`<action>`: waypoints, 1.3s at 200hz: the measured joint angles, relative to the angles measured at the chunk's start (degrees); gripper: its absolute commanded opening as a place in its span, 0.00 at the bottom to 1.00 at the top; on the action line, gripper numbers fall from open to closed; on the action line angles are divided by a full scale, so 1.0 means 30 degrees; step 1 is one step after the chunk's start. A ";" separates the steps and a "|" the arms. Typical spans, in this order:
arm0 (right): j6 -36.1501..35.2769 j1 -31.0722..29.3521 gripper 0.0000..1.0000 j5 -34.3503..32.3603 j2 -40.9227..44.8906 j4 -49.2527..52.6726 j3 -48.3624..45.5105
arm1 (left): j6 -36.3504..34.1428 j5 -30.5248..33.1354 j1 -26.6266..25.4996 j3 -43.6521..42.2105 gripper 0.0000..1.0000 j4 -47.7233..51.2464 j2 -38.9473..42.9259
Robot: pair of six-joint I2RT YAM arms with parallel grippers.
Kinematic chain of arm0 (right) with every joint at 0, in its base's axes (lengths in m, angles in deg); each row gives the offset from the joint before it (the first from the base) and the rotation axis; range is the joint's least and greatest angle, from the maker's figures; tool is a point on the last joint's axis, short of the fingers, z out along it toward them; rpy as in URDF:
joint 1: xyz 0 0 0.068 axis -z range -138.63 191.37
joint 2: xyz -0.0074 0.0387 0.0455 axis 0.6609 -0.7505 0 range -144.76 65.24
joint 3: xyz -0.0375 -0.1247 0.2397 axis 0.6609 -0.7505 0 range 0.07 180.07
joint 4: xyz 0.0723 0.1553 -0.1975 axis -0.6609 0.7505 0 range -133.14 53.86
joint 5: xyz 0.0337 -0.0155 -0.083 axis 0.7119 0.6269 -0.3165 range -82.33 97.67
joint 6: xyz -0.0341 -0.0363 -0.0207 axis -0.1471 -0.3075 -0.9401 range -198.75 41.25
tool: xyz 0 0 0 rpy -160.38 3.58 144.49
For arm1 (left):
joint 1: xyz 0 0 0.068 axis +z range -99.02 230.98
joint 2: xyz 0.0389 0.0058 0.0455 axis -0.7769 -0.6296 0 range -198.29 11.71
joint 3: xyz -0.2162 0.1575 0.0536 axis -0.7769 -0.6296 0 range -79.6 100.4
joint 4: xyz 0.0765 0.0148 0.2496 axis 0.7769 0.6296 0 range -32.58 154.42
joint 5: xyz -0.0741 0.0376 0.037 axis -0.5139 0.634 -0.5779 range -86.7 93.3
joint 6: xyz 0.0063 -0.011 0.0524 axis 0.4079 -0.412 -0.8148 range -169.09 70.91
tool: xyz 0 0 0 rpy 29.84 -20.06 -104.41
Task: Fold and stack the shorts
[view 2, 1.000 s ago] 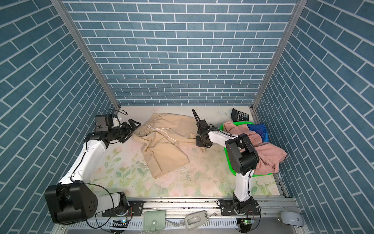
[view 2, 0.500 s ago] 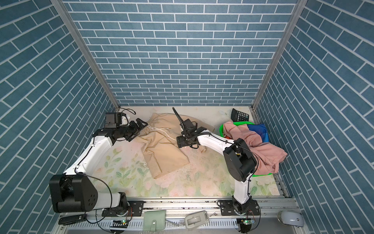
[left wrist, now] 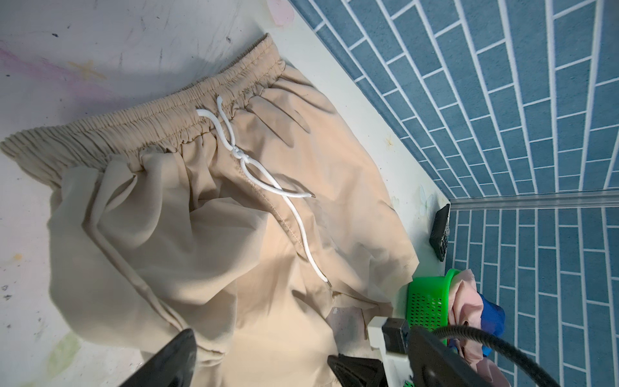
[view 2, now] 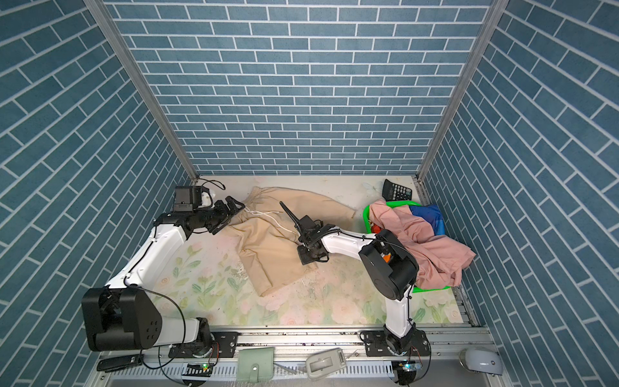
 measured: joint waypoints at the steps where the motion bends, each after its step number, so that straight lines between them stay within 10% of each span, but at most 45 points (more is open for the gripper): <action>1: -0.0022 0.0051 0.00 -0.0036 0.0000 0.0022 -0.0007 | -0.0015 0.0000 0.0000 0.0000 0.99 0.0007 0.0000; 55: -0.1290 0.4262 0.09 -0.2222 0.0707 0.2266 0.0102 | -0.0131 -0.0058 0.0000 0.2171 1.00 0.0219 -0.1996; 143: -0.2164 0.3934 0.71 -0.2484 0.1479 0.3315 0.1953 | -0.3264 0.2178 -0.0670 1.6509 1.00 0.3555 -1.4382; 189: -0.1989 0.3934 0.77 -0.1734 0.2754 0.2572 0.0823 | -0.5974 0.2776 -0.1647 2.3751 0.94 0.5792 -2.0283; 260: -0.1501 0.3934 0.77 -0.0831 0.3206 0.1494 -0.0197 | -0.8051 0.2433 -0.1763 2.5828 0.93 0.6455 -2.3154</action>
